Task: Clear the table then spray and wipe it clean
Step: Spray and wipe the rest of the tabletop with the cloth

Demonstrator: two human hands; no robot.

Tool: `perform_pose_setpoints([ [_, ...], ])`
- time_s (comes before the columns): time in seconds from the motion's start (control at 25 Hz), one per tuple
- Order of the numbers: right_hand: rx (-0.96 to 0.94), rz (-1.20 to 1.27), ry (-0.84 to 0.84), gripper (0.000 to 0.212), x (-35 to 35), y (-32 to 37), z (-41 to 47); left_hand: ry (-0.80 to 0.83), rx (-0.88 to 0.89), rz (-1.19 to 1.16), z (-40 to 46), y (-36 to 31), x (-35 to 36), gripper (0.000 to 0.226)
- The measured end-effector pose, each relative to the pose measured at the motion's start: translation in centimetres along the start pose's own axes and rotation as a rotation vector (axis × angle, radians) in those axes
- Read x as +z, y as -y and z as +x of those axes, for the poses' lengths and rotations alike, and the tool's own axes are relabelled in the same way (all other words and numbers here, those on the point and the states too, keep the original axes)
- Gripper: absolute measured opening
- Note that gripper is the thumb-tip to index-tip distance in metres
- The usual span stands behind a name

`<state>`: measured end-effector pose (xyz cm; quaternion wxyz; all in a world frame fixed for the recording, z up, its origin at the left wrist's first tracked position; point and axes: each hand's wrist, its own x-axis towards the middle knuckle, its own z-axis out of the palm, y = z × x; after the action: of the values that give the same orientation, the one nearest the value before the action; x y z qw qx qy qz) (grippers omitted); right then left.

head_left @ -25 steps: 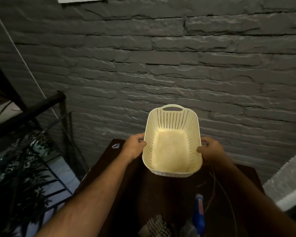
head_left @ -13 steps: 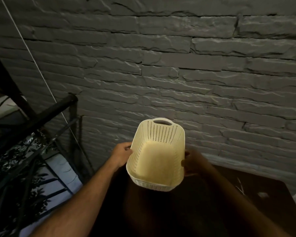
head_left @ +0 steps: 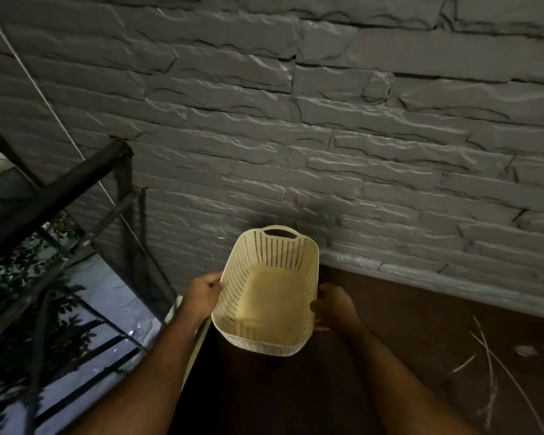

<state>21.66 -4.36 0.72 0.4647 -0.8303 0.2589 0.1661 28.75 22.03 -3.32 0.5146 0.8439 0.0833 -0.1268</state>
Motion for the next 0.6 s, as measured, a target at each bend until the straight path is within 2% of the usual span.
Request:
perform_pose_setpoints([
  [0.6,0.037,-0.065,-0.042,0.035,1.3,-0.6,2.8,-0.019,0.002,0.106,2.1,0.4,0.5,0.031],
])
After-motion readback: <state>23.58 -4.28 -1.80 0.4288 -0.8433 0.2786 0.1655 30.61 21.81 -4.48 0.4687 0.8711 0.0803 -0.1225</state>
